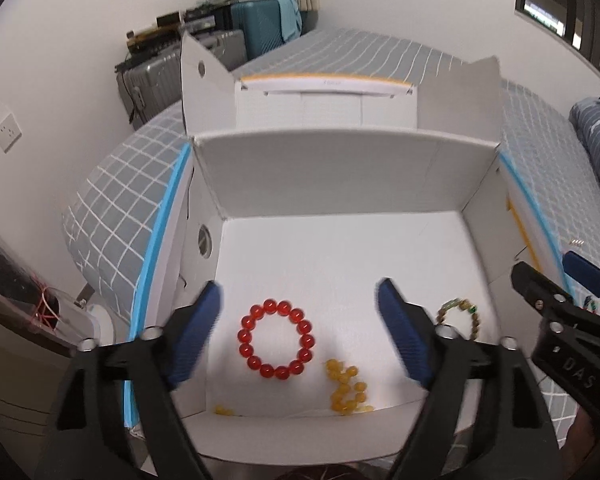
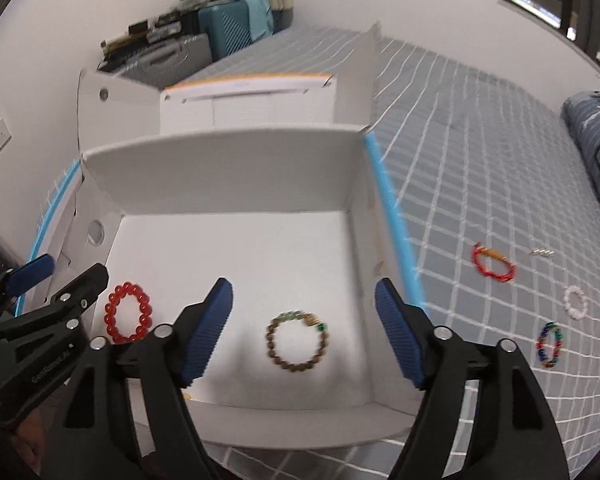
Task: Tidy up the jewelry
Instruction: 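Withdraw both tools from the box back over the bed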
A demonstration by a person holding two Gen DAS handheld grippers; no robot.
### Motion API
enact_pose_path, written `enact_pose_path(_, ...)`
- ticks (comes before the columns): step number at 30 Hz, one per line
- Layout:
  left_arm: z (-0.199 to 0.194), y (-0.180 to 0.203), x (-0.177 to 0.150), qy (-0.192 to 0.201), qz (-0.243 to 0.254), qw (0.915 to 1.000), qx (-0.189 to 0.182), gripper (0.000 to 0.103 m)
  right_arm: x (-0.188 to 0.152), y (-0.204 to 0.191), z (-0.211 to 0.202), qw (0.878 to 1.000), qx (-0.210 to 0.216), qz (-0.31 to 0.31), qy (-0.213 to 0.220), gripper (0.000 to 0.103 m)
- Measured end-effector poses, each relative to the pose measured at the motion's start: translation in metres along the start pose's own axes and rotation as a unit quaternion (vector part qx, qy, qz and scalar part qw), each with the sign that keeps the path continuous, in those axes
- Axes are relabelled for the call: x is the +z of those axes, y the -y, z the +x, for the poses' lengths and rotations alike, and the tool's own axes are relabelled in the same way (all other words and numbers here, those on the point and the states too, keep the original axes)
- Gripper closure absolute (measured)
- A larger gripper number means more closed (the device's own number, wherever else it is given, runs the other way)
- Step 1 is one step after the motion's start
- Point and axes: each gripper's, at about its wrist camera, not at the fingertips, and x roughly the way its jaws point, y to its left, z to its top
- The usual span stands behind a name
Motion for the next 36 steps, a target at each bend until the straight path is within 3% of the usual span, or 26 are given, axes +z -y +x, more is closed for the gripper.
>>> enact_pose_path(5,-0.021,0.020,0.008,0.027,0.011,0.9995,-0.007,0.009,0.000,0.032,-0.023,0.999,-0.017,0.021,0.028,0.016)
enact_pose_path(10,-0.036,0.054,0.010,0.038,0.037,0.9983,-0.021,0.007,-0.003,0.067,-0.037,0.998,-0.041,0.034,0.037,0.008)
enact_pose_path(22,-0.055,0.158,0.009,0.052,0.095,0.9922,-0.062,0.006,-0.026,0.170,-0.070,0.991,-0.093,0.083,0.042,0.008)
enact_pose_path(36,-0.061,0.246,-0.002,0.049,0.133,0.9839,-0.109,0.006,-0.064,0.260,-0.085,0.983,-0.127,0.132,0.032,0.008)
